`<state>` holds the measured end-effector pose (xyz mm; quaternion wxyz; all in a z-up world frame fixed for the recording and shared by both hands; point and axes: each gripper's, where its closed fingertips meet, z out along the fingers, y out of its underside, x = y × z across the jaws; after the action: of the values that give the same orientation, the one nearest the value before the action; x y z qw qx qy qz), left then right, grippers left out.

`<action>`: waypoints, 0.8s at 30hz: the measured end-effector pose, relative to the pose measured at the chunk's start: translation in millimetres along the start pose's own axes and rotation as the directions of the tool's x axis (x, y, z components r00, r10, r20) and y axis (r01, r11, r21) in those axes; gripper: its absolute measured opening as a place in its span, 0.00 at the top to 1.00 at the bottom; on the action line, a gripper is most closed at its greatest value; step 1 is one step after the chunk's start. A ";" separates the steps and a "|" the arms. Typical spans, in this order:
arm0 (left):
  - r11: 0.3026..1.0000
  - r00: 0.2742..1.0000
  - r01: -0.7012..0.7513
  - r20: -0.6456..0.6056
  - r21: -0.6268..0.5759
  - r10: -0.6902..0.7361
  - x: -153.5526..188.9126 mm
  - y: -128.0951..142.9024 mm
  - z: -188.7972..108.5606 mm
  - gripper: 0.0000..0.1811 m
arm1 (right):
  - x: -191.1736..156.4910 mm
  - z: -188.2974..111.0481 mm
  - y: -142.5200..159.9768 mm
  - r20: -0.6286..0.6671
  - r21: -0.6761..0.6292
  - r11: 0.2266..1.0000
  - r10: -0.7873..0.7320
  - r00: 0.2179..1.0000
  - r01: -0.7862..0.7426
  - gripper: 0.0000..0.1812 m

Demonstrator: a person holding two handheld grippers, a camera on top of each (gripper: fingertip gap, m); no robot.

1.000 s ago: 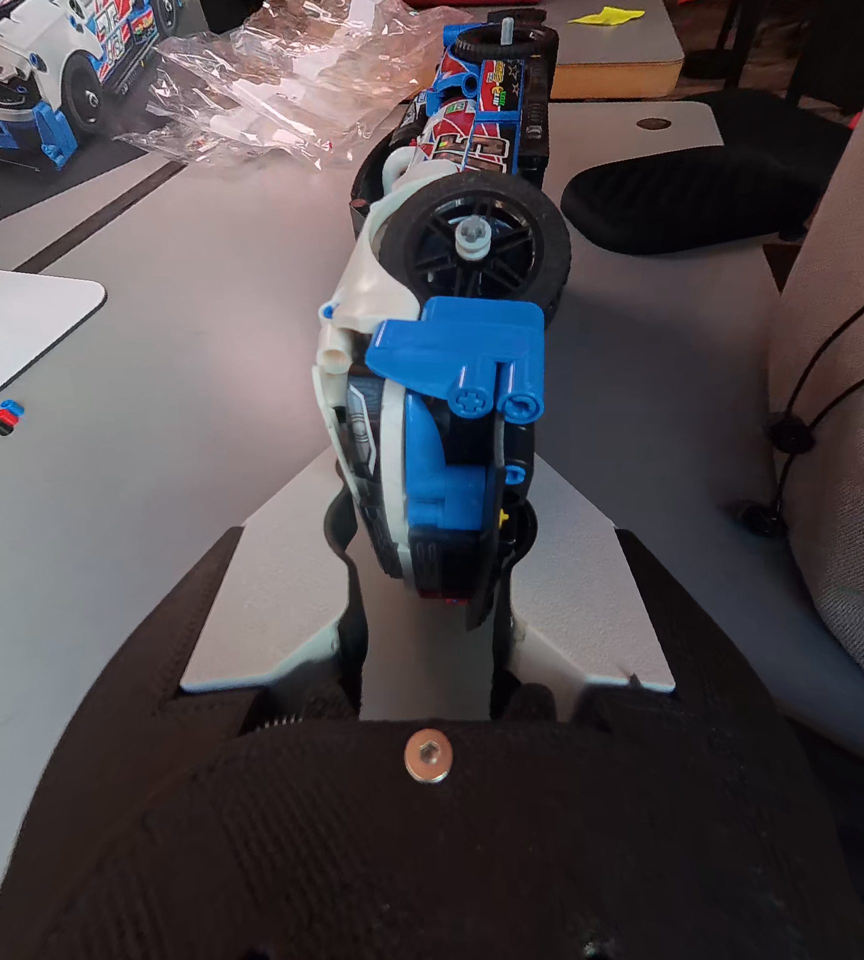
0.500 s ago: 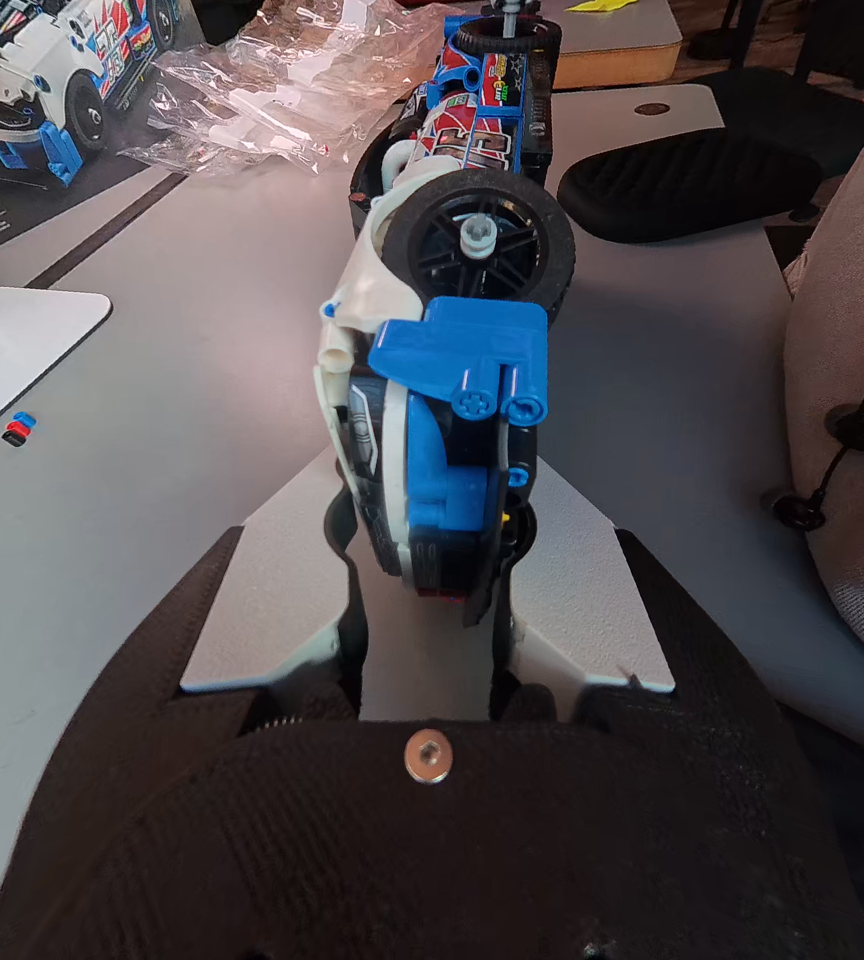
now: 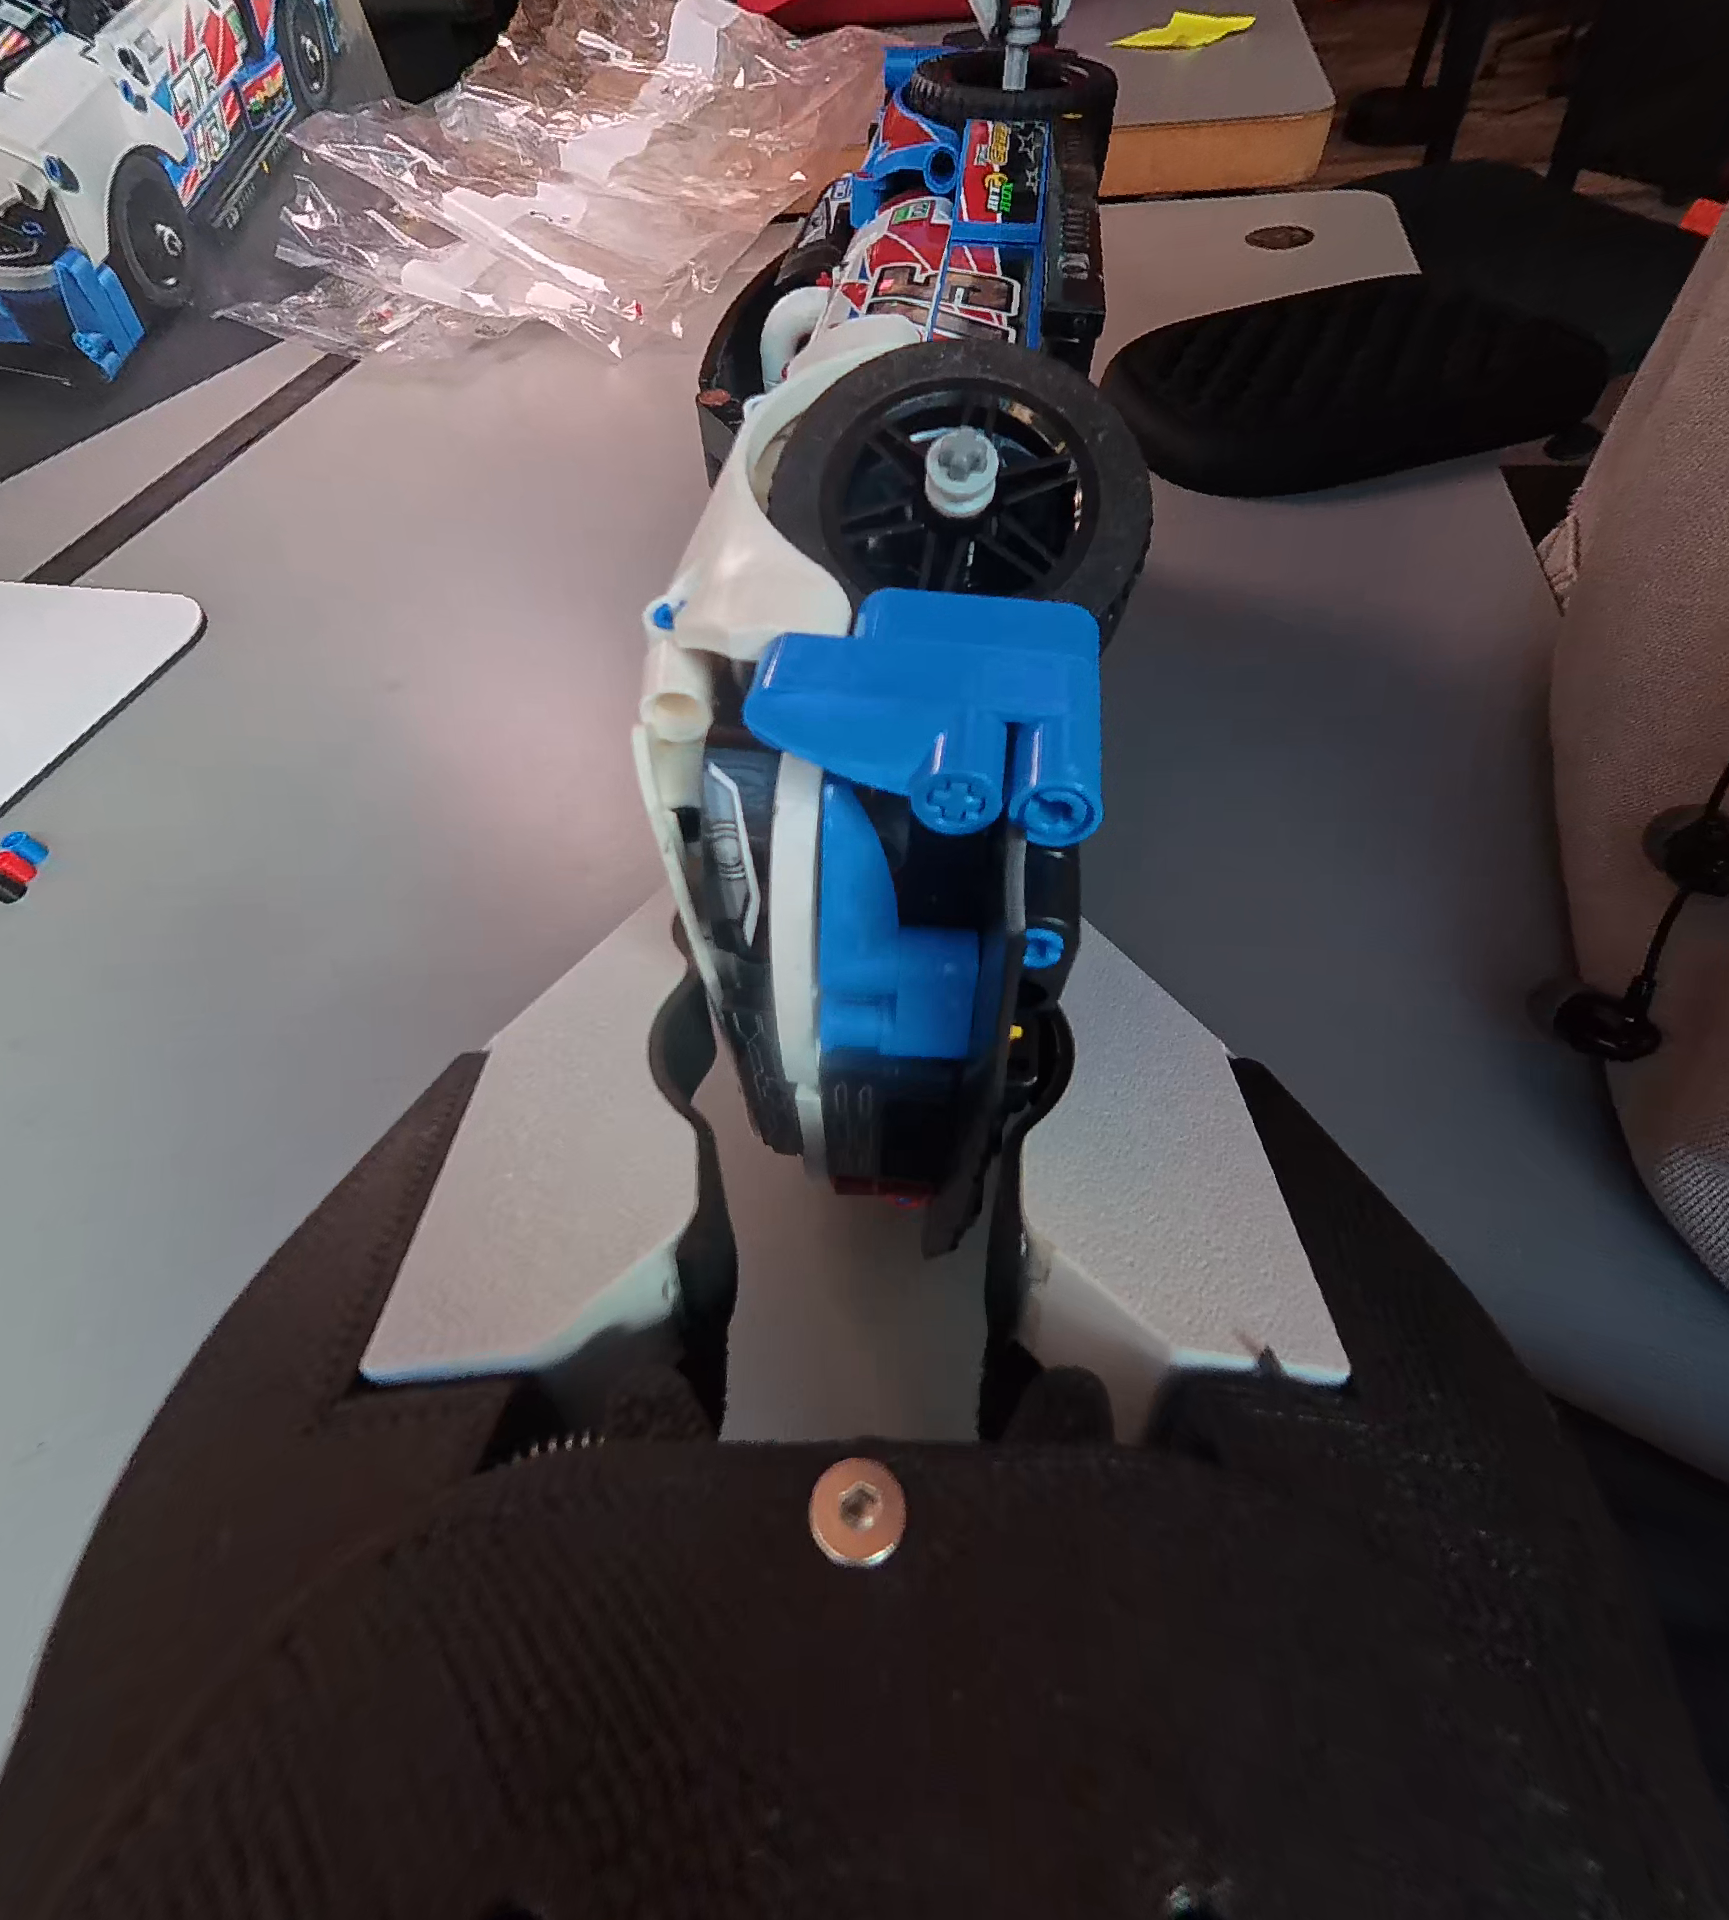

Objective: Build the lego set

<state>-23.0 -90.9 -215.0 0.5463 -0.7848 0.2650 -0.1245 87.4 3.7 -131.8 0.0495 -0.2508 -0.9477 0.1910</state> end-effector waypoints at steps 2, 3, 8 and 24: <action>1.000 1.000 0.003 -0.010 0.001 -0.003 0.3 -0.1 0.2 0.70 | -0.3 0.8 0.7 0.029 -0.025 0.999 -0.043 0.999 0.044 0.98; 1.000 1.000 0.006 -0.014 0.001 -0.006 0.3 -0.2 0.3 0.70 | -1.3 0.9 0.6 0.049 -0.033 0.998 -0.058 0.997 0.060 0.98; 1.000 1.000 0.006 -0.021 0.002 -0.006 1.0 -0.2 0.3 0.70 | -3.8 1.7 0.1 0.122 -0.052 0.993 -0.095 0.988 0.102 0.98; 1.000 0.999 0.011 -0.032 0.002 -0.011 0.4 0.1 0.3 0.70 | -4.3 8.3 3.4 0.149 -0.069 0.981 -0.170 0.974 0.182 0.98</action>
<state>-22.6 -90.8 -215.2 0.5420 -0.7836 0.2693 -0.1403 91.1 1.4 -140.7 -0.0119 -0.1532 -0.9744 0.1640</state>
